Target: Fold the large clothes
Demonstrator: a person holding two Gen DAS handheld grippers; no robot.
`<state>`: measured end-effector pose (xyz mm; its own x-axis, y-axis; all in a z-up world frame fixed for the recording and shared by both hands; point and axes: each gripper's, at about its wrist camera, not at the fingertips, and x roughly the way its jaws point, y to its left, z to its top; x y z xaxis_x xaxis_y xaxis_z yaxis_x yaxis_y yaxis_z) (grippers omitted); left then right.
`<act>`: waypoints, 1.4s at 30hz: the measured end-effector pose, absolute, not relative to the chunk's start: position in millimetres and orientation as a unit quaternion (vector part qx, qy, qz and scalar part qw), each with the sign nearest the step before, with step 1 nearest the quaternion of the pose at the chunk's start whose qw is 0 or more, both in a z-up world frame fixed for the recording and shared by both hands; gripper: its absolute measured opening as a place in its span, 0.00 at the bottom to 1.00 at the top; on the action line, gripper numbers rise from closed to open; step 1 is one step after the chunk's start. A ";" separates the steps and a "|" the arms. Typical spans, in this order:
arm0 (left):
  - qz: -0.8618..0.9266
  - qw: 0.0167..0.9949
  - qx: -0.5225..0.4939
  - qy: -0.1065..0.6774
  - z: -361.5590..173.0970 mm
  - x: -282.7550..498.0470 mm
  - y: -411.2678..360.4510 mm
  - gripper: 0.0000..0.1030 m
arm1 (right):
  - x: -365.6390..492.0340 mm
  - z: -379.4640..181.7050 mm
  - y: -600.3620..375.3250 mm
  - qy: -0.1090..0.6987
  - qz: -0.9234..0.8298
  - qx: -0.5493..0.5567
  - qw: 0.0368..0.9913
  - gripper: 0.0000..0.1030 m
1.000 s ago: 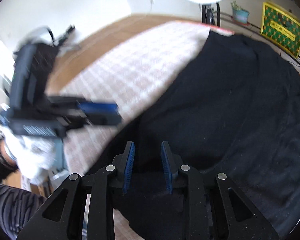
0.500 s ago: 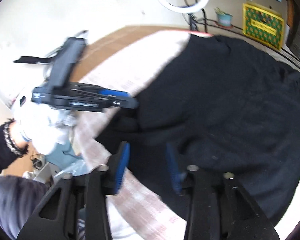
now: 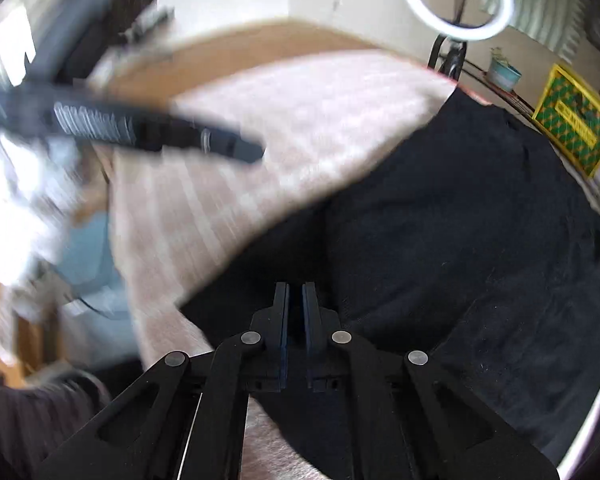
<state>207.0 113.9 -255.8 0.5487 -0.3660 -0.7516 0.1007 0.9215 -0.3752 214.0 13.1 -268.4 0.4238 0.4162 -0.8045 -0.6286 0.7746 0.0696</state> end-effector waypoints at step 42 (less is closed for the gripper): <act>-0.214 0.834 -0.201 0.467 -310.6 183.1 66.8 0.05 | 392.8 -203.0 -35.7 0.436 0.197 0.027 0.878 0.53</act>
